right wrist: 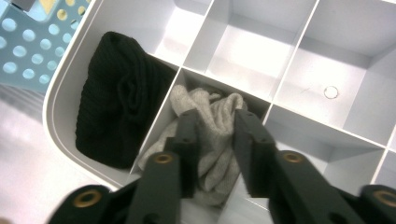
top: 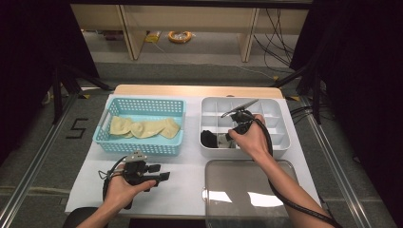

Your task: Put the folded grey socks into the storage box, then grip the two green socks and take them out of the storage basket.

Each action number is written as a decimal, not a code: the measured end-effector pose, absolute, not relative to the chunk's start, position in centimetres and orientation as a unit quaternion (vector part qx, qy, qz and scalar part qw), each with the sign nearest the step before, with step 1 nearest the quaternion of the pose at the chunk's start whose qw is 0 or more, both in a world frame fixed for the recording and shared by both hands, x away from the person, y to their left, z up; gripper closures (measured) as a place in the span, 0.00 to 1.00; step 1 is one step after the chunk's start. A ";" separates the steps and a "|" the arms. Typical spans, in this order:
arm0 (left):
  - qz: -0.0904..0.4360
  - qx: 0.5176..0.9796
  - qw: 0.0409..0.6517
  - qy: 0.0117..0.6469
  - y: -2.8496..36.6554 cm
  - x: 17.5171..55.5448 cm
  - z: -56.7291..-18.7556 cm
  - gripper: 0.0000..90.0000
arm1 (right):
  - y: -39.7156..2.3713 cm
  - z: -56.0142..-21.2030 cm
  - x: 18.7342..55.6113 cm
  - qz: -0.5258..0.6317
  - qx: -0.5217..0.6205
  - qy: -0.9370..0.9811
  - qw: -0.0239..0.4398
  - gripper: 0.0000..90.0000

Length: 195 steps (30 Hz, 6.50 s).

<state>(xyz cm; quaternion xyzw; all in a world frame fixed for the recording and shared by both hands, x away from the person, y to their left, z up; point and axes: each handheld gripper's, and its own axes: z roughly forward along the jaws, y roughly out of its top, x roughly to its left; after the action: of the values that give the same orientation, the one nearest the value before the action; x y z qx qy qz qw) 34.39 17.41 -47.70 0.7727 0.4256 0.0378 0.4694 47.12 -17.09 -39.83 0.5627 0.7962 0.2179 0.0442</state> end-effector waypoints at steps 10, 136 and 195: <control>0.040 0.773 0.470 0.425 17.5 34.4 -47.6 0.48 | -16.1 -40.9 47.2 0.190 0.557 0.807 0.050 0.89; 0.093 0.789 0.203 0.572 24.0 54.7 -44.5 0.50 | -20.5 -39.3 38.8 0.389 0.496 0.773 0.069 0.65; 0.211 0.695 0.540 0.425 24.5 43.1 -39.7 0.97 | -20.3 -39.2 38.3 0.379 0.511 0.767 0.088 0.64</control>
<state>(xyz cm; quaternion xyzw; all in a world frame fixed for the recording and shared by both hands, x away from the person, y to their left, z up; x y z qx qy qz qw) 43.09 24.53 -39.75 0.6953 0.4248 0.2111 0.5400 38.33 -20.33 -39.25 0.5105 0.7667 0.3792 0.0883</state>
